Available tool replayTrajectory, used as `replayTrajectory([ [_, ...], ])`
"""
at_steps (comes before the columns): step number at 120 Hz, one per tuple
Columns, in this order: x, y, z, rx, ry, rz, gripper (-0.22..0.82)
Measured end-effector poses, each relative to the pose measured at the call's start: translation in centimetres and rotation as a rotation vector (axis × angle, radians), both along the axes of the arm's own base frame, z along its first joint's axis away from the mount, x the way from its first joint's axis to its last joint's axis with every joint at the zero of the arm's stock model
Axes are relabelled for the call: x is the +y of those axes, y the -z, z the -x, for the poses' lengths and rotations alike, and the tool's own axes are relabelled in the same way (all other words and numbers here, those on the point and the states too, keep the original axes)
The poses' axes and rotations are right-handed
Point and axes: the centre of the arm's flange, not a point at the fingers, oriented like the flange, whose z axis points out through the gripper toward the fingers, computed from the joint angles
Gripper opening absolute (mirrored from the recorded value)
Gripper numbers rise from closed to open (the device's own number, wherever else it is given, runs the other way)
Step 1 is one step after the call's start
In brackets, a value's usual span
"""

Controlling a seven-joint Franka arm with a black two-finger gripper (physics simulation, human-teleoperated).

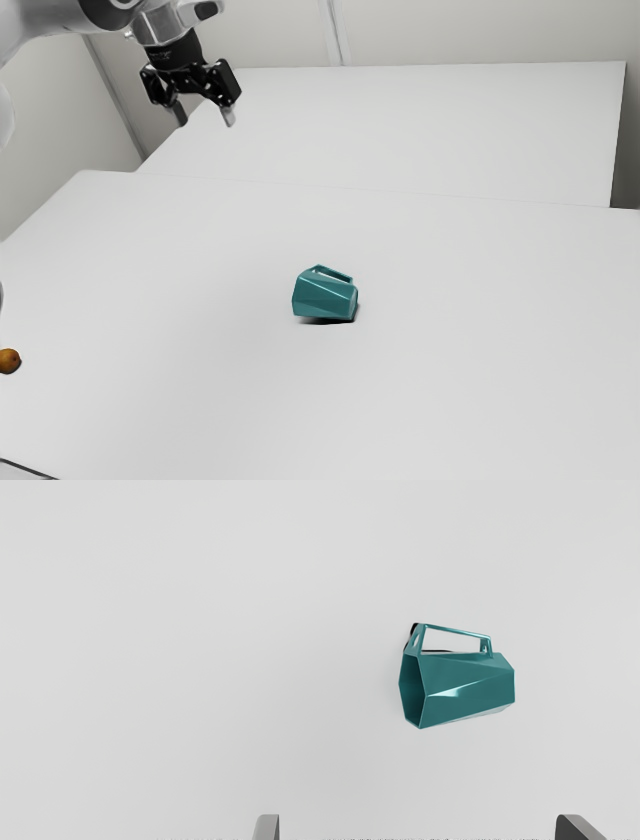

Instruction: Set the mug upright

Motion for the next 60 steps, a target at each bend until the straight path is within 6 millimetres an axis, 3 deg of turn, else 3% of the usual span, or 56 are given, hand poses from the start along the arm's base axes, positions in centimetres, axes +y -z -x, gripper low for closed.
replayTrajectory([
  [15, 0.1, 2.0, -0.2, 0.030, -0.007, 0.012, 0.60],
  [20, 0.4, 3.9, -0.2, 0.060, -0.018, 0.027, 0.60],
  [39, 5.6, 16.0, 0.0, 0.173, -0.152, 0.300, 0.60],
  [49, 5.3, 21.5, 1.2, 0.196, -0.185, 0.456, 0.60],
  [60, 4.8, 25.9, 2.8, 0.181, -0.218, 0.612, 0.60],
])
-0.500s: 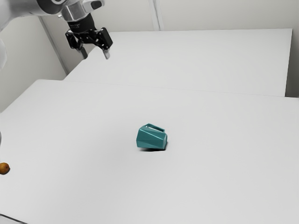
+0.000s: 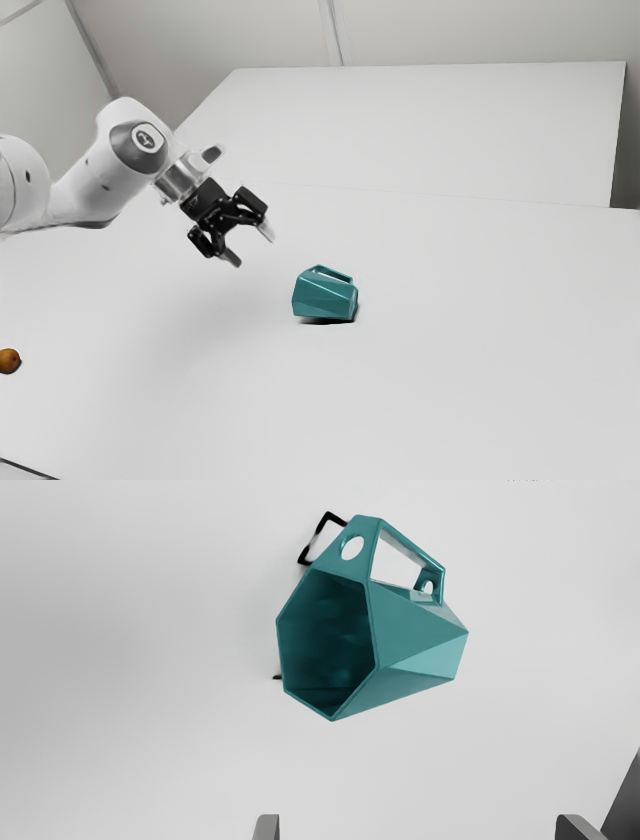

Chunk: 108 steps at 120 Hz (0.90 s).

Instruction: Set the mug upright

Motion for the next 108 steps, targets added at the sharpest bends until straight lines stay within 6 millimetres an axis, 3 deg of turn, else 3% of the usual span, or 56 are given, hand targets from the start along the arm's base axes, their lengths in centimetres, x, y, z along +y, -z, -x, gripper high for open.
replayTrajectory([
  [14, 0.8, 3.0, 0.8, -0.084, -0.065, 0.124, 0.60],
  [24, 1.5, 3.9, 0.5, -0.165, -0.078, 0.164, 0.60],
  [34, 1.9, 6.9, -0.1, -0.200, -0.102, 0.210, 0.60],
  [41, 2.0, 8.0, -0.4, -0.235, -0.103, 0.230, 0.60],
  [58, 1.9, 9.5, -0.6, -0.312, -0.083, 0.256, 0.60],
  [71, 1.2, 11.3, 0.4, -0.336, -0.083, 0.289, 0.60],
  [108, -2.0, 12.9, 0.2, -0.432, -0.036, 0.350, 0.60],
])
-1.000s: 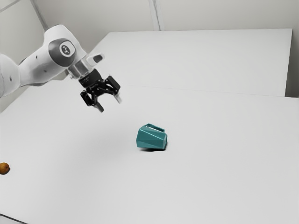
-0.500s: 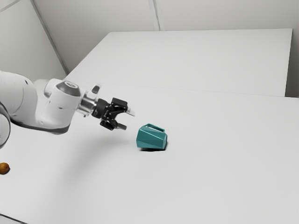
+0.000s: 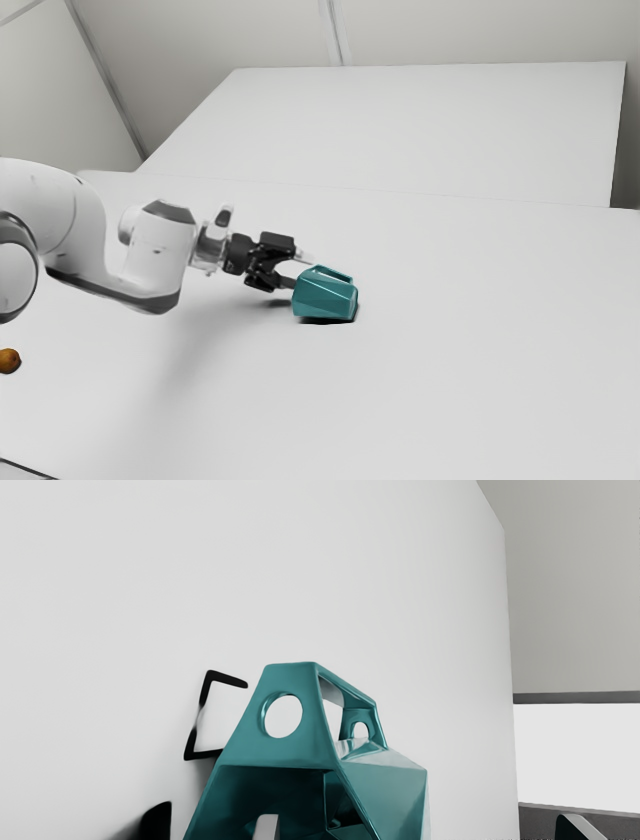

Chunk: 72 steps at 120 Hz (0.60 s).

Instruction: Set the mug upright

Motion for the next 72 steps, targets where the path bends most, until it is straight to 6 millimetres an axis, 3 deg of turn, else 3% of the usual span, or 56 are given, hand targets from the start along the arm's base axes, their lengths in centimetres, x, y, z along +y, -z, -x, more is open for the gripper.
replayTrajectory([
  [36, -2.5, 0.6, -0.2, -0.067, 0.036, 0.018, 0.58],
  [42, -2.6, 0.7, -0.2, -0.074, 0.035, 0.020, 0.50],
  [59, -2.6, 0.7, -0.2, -0.086, 0.036, 0.021, 0.15],
  [72, -2.7, 0.7, -0.2, -0.091, 0.039, 0.022, -0.01],
])
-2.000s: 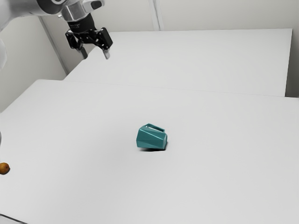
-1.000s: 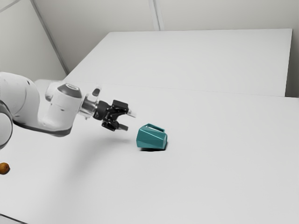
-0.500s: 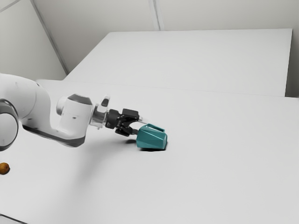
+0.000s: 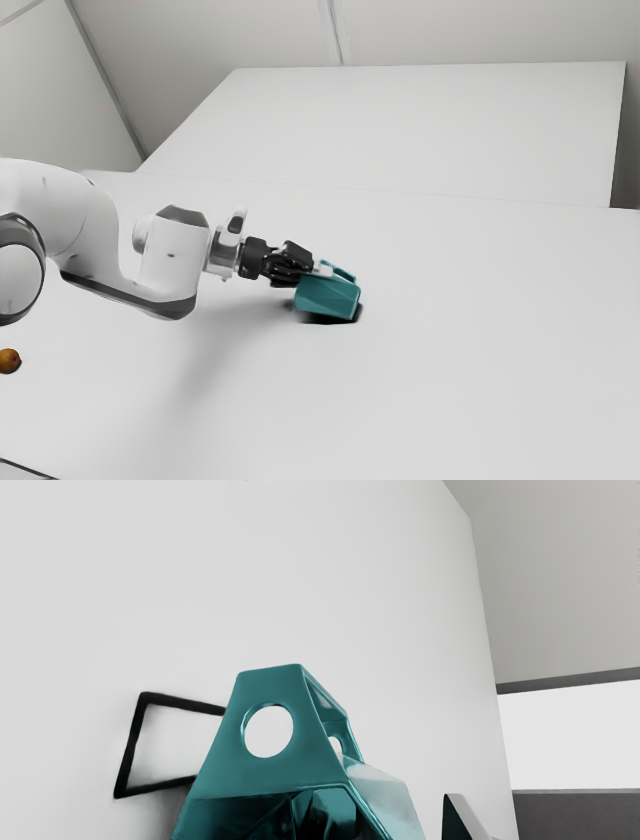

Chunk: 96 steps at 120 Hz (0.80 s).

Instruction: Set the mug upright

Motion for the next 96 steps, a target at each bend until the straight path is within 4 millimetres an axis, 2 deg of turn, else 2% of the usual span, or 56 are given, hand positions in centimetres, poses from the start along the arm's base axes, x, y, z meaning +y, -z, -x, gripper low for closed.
replayTrajectory([
  [11, 0.0, 0.0, 0.0, -0.004, 0.002, -0.001, -0.08],
  [32, 0.0, -0.1, 0.0, -0.010, 0.004, -0.006, -0.13],
  [40, 0.1, -1.2, -0.3, -0.031, 0.005, -0.009, -0.14],
  [56, -0.8, -5.1, -1.3, -0.099, 0.040, -0.032, -0.15],
  [72, -0.1, -10.2, -4.4, -0.186, 0.202, -0.240, -0.16],
  [81, 0.5, -12.1, -7.9, -0.208, 0.326, -0.411, -0.16],
  [87, 0.6, -12.5, -10.2, -0.192, 0.404, -0.517, -0.17],
  [96, 0.7, -11.7, -12.5, -0.127, 0.480, -0.632, -0.17],
])
